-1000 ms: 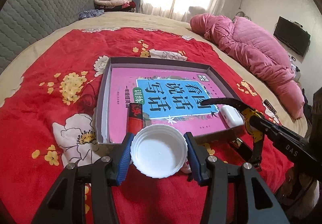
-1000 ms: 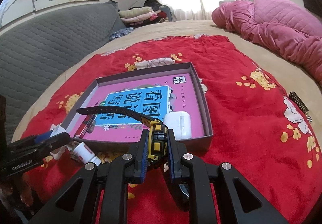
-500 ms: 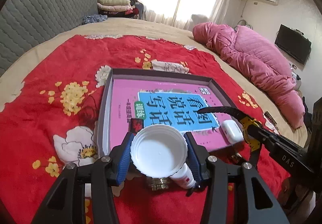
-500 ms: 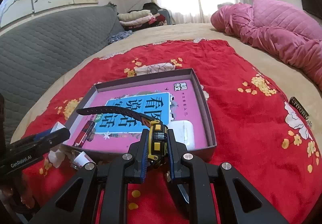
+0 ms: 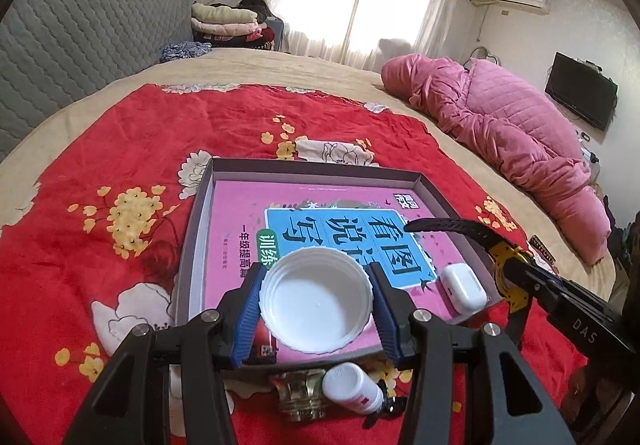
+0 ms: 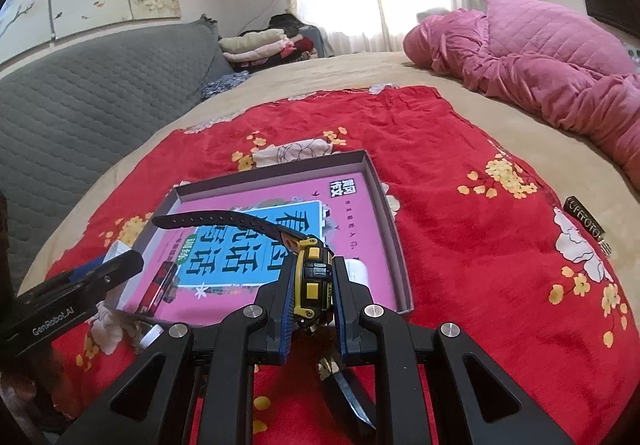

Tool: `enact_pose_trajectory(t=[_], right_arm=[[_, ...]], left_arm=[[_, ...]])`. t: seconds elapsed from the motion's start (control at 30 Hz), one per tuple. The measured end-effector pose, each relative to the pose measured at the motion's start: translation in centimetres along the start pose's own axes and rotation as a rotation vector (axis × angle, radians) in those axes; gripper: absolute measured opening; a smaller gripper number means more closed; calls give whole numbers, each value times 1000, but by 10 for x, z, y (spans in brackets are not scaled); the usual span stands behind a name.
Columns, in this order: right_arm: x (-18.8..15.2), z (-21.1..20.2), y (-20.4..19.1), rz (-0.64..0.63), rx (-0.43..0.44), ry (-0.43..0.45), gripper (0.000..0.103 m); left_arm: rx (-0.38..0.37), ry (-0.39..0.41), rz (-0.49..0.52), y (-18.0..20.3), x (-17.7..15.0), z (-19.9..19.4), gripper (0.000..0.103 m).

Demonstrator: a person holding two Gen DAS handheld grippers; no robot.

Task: Organize rigid objects
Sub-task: 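Lift the bottle cap with the left tool while the right tool carries the watch over the box, then lower the watch onto the book with the right tool while the left tool holds the cap above the box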

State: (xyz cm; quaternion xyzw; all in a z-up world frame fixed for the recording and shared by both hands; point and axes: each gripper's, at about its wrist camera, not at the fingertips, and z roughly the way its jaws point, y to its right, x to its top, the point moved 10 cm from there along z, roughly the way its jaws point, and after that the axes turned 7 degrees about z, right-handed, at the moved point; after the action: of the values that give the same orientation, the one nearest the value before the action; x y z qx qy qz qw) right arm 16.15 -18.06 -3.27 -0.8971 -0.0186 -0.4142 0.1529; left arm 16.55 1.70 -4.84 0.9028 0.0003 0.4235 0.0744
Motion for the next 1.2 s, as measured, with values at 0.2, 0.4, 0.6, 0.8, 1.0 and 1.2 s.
enact_pose_trajectory(t=[0.2, 0.4, 0.6, 0.8, 1.0, 1.2], right_arm=[[7, -1, 5, 12, -24, 15, 17], [17, -1, 8, 21, -54, 29, 17], [23, 3, 6, 13, -76, 35, 17], [31, 8, -1, -4, -88, 44, 17], [37, 15, -10, -1, -87, 50, 17], [42, 24, -21, -6, -81, 53, 17]], left_arm=[[-18, -5, 5, 5, 3, 12, 50], [-45, -29, 28, 14, 2, 26, 50], [-76, -60, 55, 21, -3, 37, 50], [-101, -102, 90, 24, -11, 46, 50], [-113, -125, 91, 22, -17, 51, 50], [-115, -137, 97, 22, -22, 55, 50]])
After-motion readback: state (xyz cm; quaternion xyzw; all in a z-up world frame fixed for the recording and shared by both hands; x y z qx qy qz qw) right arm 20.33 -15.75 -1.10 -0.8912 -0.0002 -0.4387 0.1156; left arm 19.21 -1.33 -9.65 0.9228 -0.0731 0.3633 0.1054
